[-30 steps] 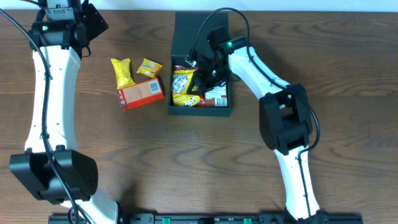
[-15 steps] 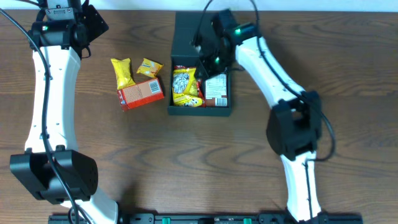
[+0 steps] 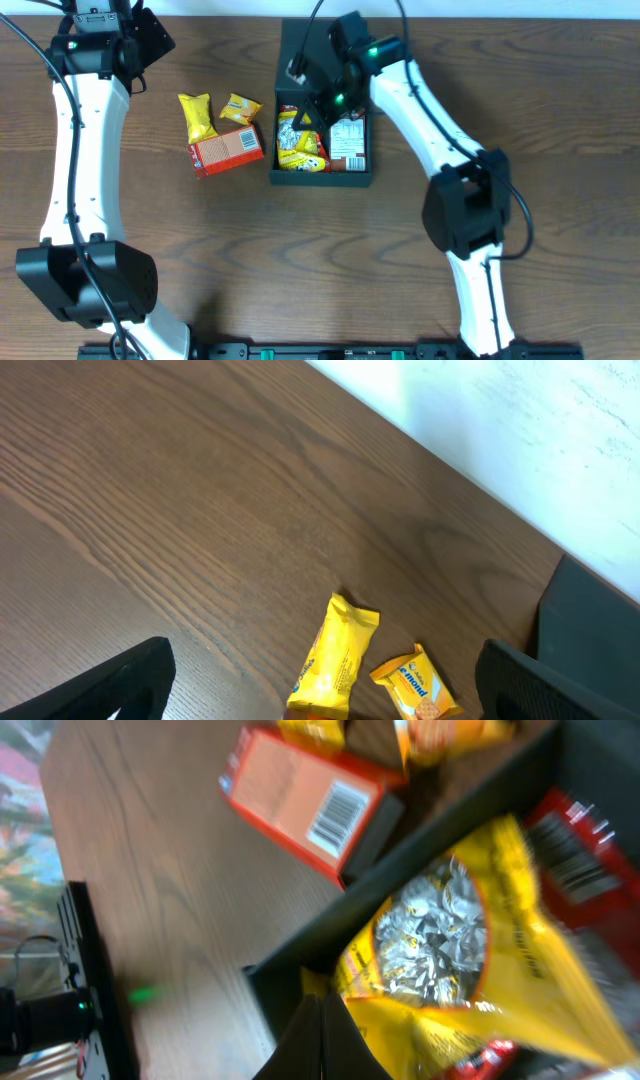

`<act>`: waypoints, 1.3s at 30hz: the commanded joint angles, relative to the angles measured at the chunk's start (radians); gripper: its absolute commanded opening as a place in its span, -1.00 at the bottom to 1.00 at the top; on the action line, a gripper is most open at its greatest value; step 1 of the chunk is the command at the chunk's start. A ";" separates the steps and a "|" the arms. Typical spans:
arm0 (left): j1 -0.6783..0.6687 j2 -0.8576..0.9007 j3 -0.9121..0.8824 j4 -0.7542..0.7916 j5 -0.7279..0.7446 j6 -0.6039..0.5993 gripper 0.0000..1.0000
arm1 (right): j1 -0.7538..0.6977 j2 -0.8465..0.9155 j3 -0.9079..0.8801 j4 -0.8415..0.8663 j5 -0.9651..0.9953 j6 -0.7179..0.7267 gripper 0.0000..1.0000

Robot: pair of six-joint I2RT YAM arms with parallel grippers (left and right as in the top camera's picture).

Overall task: Pack container
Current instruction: 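Retract the right gripper to the top right, then grasp the orange snack box with the left gripper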

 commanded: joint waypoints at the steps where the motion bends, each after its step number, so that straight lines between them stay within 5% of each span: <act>1: 0.003 0.006 0.000 -0.002 0.003 0.025 0.94 | 0.012 0.062 -0.010 0.008 -0.030 -0.018 -0.97; 8: 0.002 0.006 -0.008 -0.008 0.003 0.071 0.94 | 0.010 0.140 -0.010 0.026 0.207 0.128 -0.97; 15: 0.002 0.006 -0.078 0.002 0.004 0.146 0.94 | 0.007 0.137 0.023 -0.008 0.203 0.127 -0.97; 23: 0.000 0.006 -0.204 0.029 0.189 0.411 0.94 | -0.027 -0.012 0.211 -0.079 0.204 0.048 -0.97; 34: -0.031 0.006 -0.336 0.073 0.246 0.417 0.95 | -0.220 -0.178 0.236 -0.056 0.304 0.054 -0.95; 36: -0.060 0.006 -0.354 0.110 0.246 0.417 0.91 | -0.257 -0.177 0.236 -0.056 0.304 0.069 -0.76; 37: -0.080 0.006 -0.360 0.127 0.245 0.414 0.91 | -0.271 -0.178 0.236 -0.056 0.304 0.069 -0.37; 38: -0.102 0.006 -0.363 0.134 0.237 0.391 0.91 | -0.289 -0.178 0.236 -0.056 0.304 0.087 0.22; 39: -0.117 0.006 -0.363 0.134 0.225 0.370 0.90 | -0.302 -0.178 0.236 -0.060 0.304 0.099 0.32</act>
